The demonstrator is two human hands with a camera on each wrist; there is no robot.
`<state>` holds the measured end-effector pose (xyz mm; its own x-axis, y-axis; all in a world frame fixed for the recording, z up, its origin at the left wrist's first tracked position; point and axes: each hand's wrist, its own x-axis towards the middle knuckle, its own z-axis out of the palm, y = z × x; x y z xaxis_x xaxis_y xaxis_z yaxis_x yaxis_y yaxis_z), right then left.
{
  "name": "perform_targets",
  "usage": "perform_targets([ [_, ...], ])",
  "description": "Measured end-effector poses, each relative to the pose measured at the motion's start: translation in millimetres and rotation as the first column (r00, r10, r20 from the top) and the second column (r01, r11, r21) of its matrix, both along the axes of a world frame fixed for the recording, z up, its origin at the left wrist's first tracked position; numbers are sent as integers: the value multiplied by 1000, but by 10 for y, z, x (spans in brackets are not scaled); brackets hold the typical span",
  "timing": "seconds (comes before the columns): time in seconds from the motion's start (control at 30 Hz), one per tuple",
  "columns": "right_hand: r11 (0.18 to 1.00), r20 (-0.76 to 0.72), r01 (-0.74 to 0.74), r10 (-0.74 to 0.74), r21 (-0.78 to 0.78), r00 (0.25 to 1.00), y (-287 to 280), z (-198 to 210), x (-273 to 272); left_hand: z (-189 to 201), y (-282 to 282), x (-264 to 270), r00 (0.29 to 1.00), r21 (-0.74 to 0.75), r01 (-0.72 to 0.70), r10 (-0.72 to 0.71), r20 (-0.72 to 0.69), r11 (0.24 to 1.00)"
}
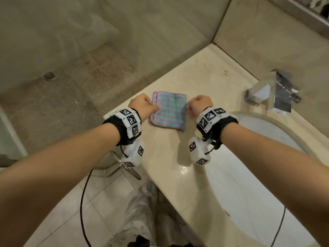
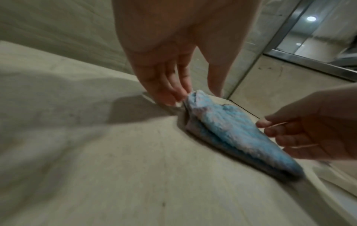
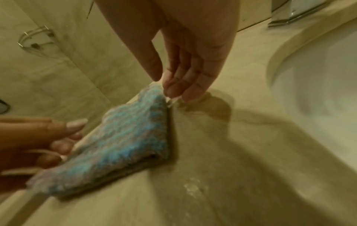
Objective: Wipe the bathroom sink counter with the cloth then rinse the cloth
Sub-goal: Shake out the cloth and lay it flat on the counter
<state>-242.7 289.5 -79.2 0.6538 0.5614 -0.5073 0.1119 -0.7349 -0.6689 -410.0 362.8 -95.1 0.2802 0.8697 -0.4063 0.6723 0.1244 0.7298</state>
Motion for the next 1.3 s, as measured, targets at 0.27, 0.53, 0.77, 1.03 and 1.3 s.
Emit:
perform_targets([
  [0.27,995,-2,-79,79,-56,997,-68,0,-108,26,-18,147,939,99,223,-187,-288,970],
  [0.53,993,61,-90,95,-75,994,-32,-80,-121,32,62,104,998,90,56,-54,-19,994],
  [0.77,974,134,-190,206,-124,969,-56,-16,-152,-72,126,-101,987,110,112,-97,-131,988],
  [1.03,922,410,-385,339,31,847,-125,-17,-139,75,26,-20,908,441,419,-350,-232,794],
  [1.3,493,425,-709,856,-504,293,-268,-178,-46,-125,-1,-70,571,220,805,-620,-539,550],
])
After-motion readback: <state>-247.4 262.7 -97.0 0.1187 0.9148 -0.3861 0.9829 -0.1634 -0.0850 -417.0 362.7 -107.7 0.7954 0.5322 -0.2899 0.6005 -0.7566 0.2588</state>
